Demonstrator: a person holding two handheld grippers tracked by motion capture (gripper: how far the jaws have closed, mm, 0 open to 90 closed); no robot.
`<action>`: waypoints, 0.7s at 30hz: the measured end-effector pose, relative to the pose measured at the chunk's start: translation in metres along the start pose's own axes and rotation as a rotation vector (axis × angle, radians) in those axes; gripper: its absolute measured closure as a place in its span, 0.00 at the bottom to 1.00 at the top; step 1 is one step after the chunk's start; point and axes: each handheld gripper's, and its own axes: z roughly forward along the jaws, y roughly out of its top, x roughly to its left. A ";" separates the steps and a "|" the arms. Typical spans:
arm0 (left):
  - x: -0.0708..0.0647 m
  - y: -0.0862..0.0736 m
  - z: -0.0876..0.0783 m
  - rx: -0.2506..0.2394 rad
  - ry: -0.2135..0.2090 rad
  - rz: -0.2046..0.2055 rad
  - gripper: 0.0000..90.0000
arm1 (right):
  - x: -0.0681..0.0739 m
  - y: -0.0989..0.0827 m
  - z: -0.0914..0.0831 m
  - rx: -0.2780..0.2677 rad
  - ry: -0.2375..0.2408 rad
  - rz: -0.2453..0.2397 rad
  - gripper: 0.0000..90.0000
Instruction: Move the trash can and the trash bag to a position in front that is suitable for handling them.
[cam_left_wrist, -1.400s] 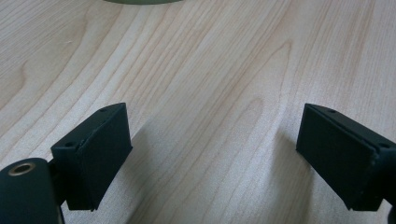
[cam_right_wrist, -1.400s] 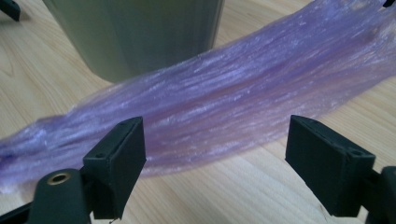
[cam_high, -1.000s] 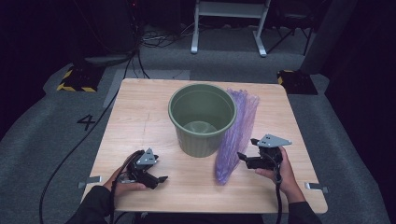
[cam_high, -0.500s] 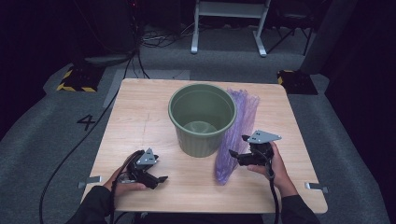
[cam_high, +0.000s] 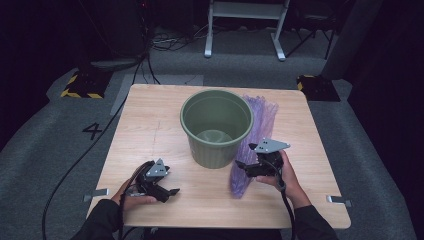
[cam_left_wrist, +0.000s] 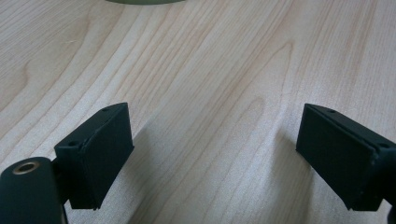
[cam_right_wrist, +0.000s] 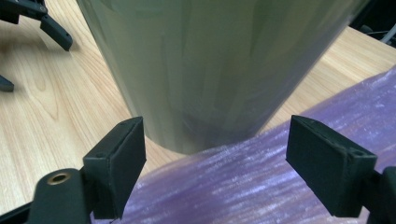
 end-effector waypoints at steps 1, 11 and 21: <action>0.000 0.000 0.000 -0.001 -0.001 0.000 0.11 | 0.001 0.002 0.001 -0.007 0.015 -0.001 0.22; 0.000 0.000 0.000 -0.001 -0.002 -0.001 0.12 | 0.011 0.016 0.008 0.007 0.040 -0.075 0.22; 0.001 0.000 0.000 -0.001 -0.005 -0.001 0.12 | 0.015 0.020 0.000 -0.006 0.078 -0.120 0.23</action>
